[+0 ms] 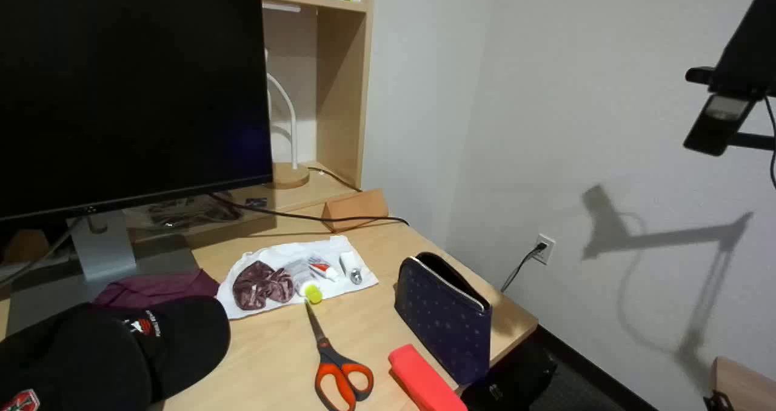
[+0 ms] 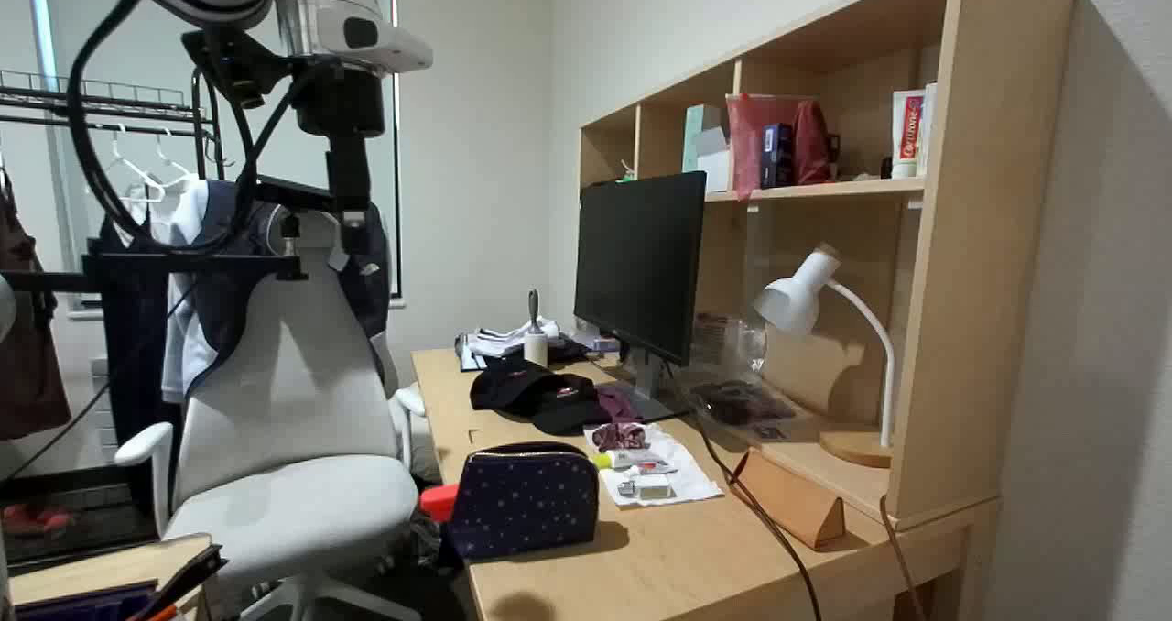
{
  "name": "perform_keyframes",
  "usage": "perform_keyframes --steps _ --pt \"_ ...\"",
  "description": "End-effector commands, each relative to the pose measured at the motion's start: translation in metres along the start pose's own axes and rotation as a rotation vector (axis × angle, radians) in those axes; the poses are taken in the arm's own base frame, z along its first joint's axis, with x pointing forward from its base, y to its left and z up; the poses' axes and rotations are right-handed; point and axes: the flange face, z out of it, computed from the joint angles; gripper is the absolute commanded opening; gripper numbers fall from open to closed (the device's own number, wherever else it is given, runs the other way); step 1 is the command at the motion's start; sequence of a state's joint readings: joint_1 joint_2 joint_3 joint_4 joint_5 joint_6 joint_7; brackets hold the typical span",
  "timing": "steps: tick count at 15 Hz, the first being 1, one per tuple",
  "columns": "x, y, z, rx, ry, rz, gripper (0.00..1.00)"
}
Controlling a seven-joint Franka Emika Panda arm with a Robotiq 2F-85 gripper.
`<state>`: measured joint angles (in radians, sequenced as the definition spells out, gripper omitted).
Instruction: Move the purse to the left then pick the orange object and place it on the table
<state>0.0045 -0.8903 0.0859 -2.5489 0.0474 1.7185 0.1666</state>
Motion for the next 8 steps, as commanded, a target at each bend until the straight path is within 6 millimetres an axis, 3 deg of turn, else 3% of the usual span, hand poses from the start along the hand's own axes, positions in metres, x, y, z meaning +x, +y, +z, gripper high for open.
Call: perform_keyframes --steps 1,5,8 --pt "0.0 0.0 -0.001 0.0 -0.001 0.0 1.0" --pt "0.022 -0.001 0.015 -0.017 -0.037 0.037 1.0" --pt "0.058 -0.03 0.046 0.0 -0.037 -0.011 1.0"
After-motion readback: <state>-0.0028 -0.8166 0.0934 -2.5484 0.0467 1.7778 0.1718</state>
